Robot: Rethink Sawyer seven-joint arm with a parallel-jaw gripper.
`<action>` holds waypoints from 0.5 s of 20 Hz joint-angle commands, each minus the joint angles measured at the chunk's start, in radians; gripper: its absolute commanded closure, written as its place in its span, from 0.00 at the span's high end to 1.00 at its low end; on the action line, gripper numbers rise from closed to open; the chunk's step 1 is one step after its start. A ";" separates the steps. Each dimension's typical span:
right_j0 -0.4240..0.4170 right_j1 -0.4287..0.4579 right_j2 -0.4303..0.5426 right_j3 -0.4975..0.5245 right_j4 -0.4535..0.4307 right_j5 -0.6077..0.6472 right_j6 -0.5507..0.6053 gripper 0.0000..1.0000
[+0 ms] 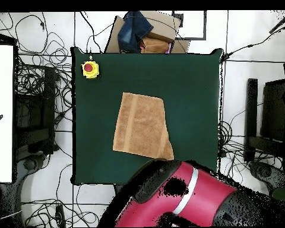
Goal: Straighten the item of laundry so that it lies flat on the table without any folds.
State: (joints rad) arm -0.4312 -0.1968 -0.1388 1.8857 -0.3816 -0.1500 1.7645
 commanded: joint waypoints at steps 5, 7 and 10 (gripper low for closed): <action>-0.018 0.031 0.041 -0.119 0.065 -0.009 0.158 1.00; -0.024 0.031 0.046 -0.109 0.065 -0.021 0.166 1.00; -0.044 -0.013 0.055 -0.056 0.042 0.021 0.152 1.00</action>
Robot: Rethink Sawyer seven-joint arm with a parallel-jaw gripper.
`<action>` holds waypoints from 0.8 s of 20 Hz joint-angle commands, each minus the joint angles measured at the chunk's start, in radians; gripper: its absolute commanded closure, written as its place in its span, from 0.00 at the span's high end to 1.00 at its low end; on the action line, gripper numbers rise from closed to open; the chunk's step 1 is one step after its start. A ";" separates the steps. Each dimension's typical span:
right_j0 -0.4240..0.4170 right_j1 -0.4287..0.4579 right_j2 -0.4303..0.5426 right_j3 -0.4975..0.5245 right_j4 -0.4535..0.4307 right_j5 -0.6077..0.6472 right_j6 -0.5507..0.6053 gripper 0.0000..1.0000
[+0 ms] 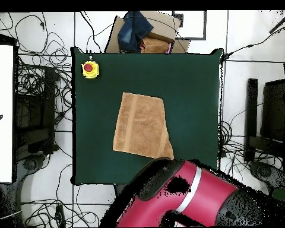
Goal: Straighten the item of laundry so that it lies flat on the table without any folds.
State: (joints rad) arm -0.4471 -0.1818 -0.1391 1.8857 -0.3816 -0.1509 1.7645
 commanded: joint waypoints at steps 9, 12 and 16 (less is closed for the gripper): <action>-0.269 -0.222 0.032 0.134 -0.226 0.094 -0.005 1.00; -0.323 -0.251 0.006 0.169 -0.313 0.058 -0.004 1.00; -0.316 -0.254 -0.068 0.194 -0.396 -0.010 0.027 1.00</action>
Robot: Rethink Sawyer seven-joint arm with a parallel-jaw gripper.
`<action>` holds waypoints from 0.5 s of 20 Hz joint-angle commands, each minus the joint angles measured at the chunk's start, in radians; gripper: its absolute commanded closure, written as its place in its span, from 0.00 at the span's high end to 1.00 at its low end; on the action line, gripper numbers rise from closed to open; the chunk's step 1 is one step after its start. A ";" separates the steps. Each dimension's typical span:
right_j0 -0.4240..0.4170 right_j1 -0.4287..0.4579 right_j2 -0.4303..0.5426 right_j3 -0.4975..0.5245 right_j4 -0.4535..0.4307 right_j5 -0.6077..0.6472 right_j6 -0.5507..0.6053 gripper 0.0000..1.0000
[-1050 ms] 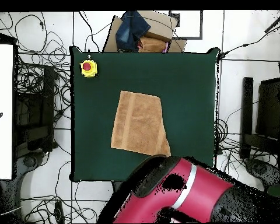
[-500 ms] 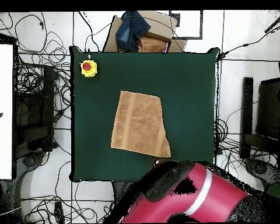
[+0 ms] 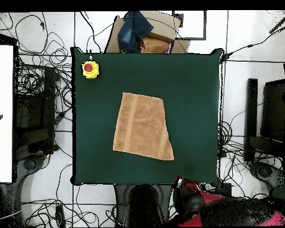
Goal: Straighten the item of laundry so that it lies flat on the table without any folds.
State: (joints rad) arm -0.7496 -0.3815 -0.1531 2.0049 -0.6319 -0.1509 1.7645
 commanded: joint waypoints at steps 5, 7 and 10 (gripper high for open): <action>-0.159 -0.097 0.097 0.030 -0.202 0.149 -0.030 1.00; -0.199 -0.120 0.184 -0.008 -0.165 0.252 -0.066 1.00; -0.236 -0.136 0.285 -0.076 -0.106 0.391 -0.134 1.00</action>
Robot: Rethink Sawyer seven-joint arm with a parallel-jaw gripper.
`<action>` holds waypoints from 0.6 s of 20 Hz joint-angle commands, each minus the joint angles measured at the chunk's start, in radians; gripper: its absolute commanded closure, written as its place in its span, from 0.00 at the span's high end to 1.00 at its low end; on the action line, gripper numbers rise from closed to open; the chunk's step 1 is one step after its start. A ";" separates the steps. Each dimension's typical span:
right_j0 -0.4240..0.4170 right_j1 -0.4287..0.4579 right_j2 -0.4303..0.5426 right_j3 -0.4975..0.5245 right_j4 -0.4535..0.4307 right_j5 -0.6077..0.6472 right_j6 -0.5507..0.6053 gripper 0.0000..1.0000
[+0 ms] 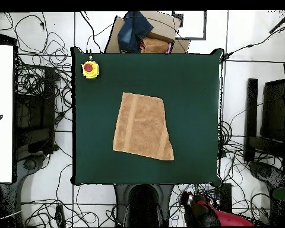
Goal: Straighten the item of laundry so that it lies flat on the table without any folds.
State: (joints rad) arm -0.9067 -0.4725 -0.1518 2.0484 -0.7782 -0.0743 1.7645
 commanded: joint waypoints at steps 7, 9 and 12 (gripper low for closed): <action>-0.108 -0.024 0.413 -0.238 0.028 0.473 -0.217 1.00; -0.103 -0.013 0.425 -0.262 0.018 0.477 -0.189 1.00; -0.068 0.026 0.434 -0.323 0.019 0.478 -0.121 1.00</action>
State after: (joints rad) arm -1.0204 -0.5005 0.1055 1.9131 -0.7797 0.3713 1.7492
